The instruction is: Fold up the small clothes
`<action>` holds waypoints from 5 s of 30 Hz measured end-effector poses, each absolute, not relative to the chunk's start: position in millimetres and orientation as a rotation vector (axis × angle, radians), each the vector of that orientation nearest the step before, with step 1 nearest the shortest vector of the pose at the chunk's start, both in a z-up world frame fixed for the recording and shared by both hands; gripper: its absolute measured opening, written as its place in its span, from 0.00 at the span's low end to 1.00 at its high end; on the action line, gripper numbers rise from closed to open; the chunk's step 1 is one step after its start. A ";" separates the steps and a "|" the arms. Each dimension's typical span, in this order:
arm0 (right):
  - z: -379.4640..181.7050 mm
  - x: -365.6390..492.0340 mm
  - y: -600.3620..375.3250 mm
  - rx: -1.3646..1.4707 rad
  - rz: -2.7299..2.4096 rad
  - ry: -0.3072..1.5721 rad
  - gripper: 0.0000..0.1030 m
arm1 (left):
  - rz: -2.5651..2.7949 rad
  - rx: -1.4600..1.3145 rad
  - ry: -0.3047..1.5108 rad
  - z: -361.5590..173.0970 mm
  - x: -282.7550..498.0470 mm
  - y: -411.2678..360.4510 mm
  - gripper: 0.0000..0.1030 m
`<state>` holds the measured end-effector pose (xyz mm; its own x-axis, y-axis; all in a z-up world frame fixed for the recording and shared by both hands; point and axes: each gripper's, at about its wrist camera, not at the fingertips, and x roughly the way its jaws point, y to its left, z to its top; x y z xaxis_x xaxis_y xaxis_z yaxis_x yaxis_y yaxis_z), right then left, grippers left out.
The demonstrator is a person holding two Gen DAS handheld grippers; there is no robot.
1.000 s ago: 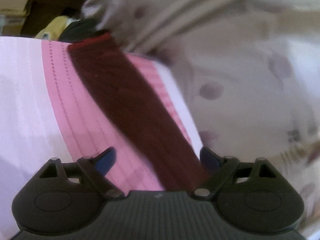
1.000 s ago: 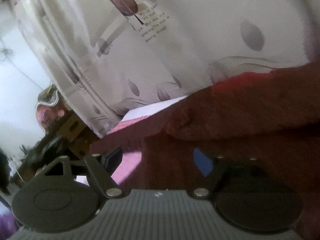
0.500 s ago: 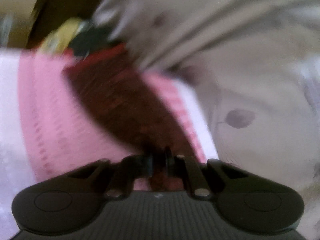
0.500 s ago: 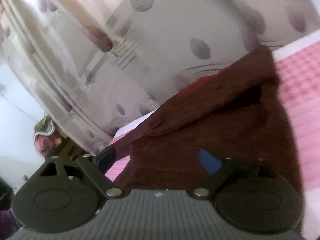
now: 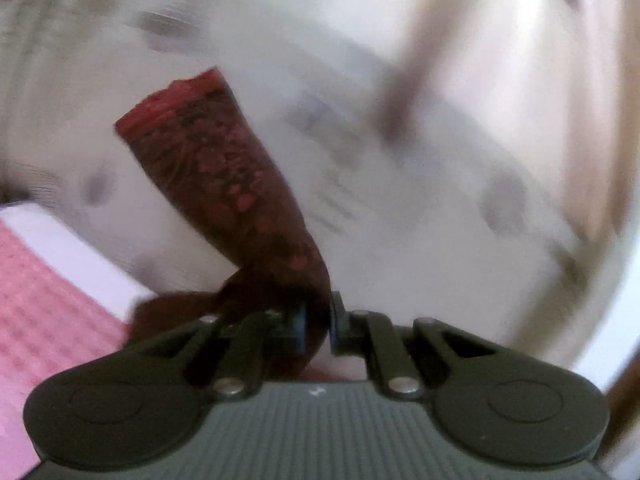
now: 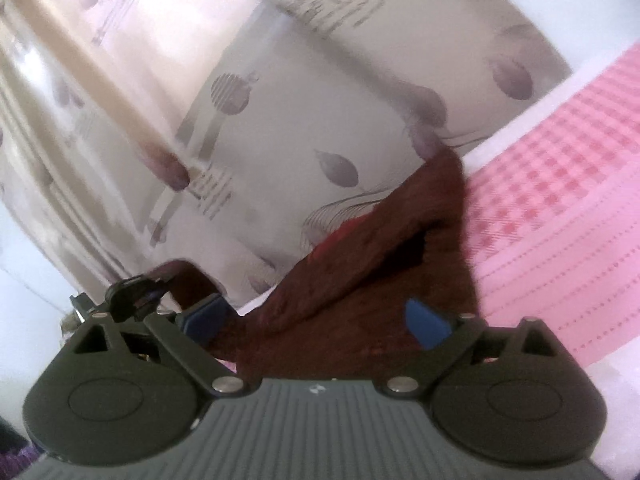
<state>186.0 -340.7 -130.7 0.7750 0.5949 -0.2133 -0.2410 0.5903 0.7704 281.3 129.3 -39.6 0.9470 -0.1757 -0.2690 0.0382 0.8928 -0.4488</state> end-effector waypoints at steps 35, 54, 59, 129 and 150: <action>-126.6 340.3 -338.3 0.562 0.474 0.587 0.90 | -0.187 -0.327 0.420 -145.6 252.5 68.1 0.87; -152.4 373.6 -311.6 0.366 0.357 0.653 0.42 | -0.134 -0.537 0.336 -173.4 244.3 93.6 0.95; -144.3 346.5 -334.7 0.464 0.300 0.540 0.60 | -0.119 -0.553 0.345 -174.7 244.9 93.6 0.96; -131.0 288.6 -320.0 0.449 0.330 0.520 0.90 | -0.214 -0.543 0.392 -149.6 183.4 130.2 0.97; -172.5 65.3 -347.4 0.659 0.588 0.765 0.87 | -0.301 -0.528 0.721 -184.9 18.5 208.5 0.96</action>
